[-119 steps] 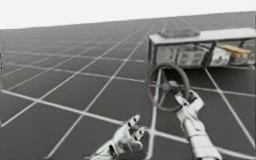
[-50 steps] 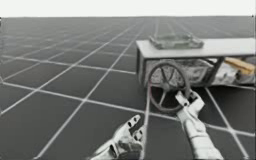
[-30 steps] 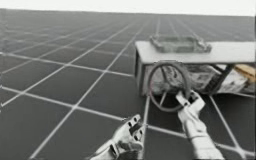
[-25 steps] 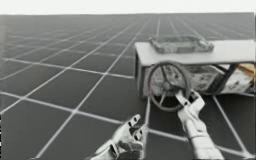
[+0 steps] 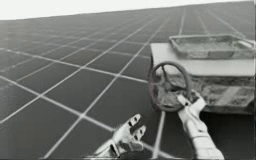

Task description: Pick up and drop off the object

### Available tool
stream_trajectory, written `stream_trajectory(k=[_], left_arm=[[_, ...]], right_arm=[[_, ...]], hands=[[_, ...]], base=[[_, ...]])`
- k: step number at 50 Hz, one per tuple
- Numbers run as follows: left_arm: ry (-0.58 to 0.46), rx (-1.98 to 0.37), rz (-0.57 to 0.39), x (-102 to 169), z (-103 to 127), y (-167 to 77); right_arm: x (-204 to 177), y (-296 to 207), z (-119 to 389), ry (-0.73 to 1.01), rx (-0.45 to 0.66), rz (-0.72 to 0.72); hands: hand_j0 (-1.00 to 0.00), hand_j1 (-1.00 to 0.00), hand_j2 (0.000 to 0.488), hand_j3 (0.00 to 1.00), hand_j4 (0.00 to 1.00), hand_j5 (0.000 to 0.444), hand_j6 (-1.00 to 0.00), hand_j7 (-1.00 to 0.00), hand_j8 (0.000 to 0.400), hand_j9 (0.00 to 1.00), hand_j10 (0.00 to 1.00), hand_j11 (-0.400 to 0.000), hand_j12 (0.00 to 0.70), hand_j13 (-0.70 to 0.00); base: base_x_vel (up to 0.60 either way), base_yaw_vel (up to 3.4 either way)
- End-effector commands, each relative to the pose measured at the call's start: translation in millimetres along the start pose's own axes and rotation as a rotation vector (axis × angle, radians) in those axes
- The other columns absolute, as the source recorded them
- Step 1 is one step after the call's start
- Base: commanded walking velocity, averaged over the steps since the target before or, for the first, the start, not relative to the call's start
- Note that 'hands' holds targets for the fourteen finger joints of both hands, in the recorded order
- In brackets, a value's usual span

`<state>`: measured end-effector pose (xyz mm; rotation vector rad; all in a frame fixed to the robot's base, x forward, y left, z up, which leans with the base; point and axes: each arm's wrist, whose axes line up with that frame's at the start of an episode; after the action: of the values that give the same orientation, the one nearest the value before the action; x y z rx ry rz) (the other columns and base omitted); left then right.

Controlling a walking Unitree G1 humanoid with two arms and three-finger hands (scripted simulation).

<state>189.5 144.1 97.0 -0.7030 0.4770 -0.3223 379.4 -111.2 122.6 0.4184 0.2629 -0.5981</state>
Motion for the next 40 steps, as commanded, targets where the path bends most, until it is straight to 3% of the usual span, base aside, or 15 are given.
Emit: stream_trajectory(k=[1, 40], left_arm=[[-0.009, -0.018, -0.008, -1.3, -1.0, 3.5], [-0.009, -0.018, -0.008, -1.3, -1.0, 3.5]], right_arm=[[-4.2, 7.9, 7.4, -0.035, -0.001, 0.019], [-4.2, 7.9, 7.4, -0.035, -0.001, 0.019]], hands=[[0.0, 0.0, 0.0, 1.0, 1.0, 0.0, 0.0, 0.0, 0.0, 1.0, 1.0, -0.4, 0.0, -0.7], [0.0, 0.0, 0.0, 1.0, 1.0, 0.0, 0.0, 0.0, 0.0, 1.0, 1.0, -0.4, 0.0, -0.7]], base=[[0.38, 0.46], [0.4, 0.37]])
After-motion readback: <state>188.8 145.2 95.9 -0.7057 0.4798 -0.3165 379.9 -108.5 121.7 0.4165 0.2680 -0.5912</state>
